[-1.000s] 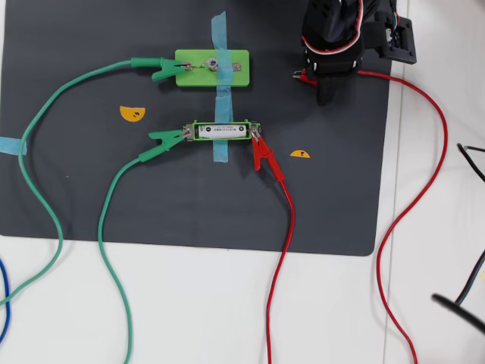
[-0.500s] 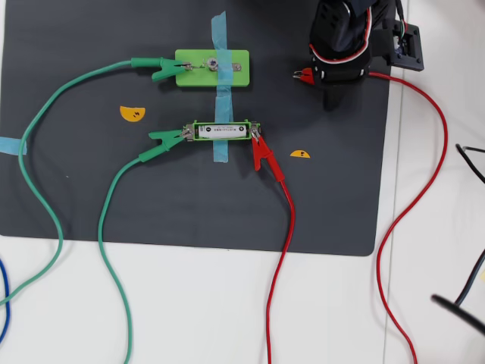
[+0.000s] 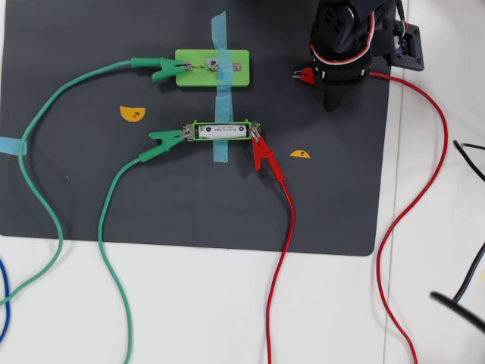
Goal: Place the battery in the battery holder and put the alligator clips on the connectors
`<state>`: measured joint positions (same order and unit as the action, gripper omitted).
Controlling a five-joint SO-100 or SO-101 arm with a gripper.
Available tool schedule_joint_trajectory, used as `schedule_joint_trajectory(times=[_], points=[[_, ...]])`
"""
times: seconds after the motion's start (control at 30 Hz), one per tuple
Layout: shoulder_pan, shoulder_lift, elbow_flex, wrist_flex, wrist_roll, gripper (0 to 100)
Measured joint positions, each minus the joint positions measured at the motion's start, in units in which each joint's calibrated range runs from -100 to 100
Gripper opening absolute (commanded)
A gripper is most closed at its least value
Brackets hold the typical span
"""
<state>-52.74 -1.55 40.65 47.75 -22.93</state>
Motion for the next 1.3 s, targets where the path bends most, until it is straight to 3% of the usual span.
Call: schedule_joint_trajectory(times=[0.23,0.5,1.3], points=[[0.0,0.0,-0.2,0.9,0.0,21],[0.0,0.5,-3.2,9.9,-0.1,21],[-1.2,0.6,-4.4,11.2,-1.0,21]])
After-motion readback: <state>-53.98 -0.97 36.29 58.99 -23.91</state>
